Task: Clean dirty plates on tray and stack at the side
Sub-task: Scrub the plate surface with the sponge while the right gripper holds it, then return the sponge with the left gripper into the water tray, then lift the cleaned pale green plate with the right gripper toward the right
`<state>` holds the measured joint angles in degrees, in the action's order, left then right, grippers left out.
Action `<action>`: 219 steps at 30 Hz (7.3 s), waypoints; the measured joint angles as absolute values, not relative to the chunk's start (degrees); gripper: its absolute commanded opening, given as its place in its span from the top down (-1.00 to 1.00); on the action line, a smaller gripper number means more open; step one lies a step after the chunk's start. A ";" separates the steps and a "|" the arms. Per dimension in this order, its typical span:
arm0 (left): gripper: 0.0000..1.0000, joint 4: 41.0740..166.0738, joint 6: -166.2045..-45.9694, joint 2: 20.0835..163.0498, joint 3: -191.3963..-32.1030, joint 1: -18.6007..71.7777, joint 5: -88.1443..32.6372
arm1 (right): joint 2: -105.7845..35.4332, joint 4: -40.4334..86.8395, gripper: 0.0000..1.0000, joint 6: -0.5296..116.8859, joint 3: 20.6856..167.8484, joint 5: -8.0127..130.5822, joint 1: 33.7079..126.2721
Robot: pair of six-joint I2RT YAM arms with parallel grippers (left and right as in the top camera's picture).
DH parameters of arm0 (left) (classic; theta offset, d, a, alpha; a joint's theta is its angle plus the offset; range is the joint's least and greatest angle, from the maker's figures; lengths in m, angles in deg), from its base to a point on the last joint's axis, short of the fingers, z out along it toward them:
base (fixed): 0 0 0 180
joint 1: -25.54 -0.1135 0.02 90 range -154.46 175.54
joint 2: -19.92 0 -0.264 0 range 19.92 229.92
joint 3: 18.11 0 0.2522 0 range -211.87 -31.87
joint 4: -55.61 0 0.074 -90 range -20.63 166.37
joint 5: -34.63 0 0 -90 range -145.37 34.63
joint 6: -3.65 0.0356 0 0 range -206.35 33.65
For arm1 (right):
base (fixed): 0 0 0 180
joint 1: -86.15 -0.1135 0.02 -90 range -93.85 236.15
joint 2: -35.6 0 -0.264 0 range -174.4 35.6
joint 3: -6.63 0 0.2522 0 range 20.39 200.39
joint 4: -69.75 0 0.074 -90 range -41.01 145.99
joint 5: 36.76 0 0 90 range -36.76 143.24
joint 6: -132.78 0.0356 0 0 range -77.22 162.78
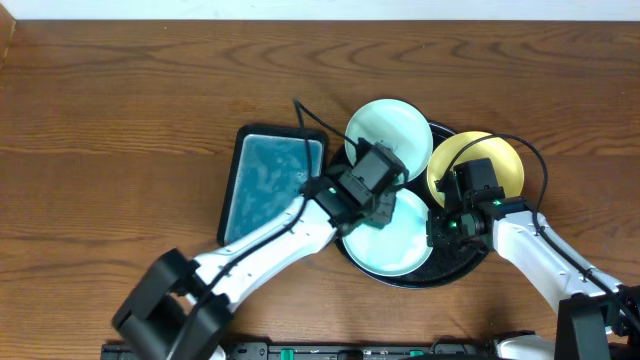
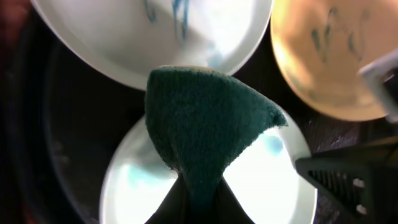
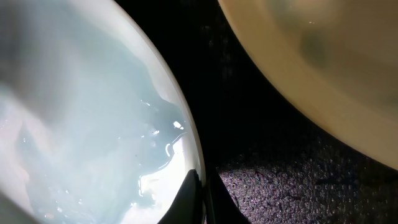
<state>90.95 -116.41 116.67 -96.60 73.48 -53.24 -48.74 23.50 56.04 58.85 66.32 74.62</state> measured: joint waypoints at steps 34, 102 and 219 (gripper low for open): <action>0.85 94.65 -114.78 126.85 -98.00 69.88 -54.94 | -48.74 24.04 0.97 56.43 58.78 67.24 74.60; 0.85 84.63 -114.16 122.02 -96.93 79.71 -55.51 | -48.74 24.00 0.97 56.41 58.78 66.65 74.60; 0.37 98.01 -104.35 121.22 -88.14 48.94 -58.75 | -26.77 20.42 0.97 55.95 58.15 51.90 74.62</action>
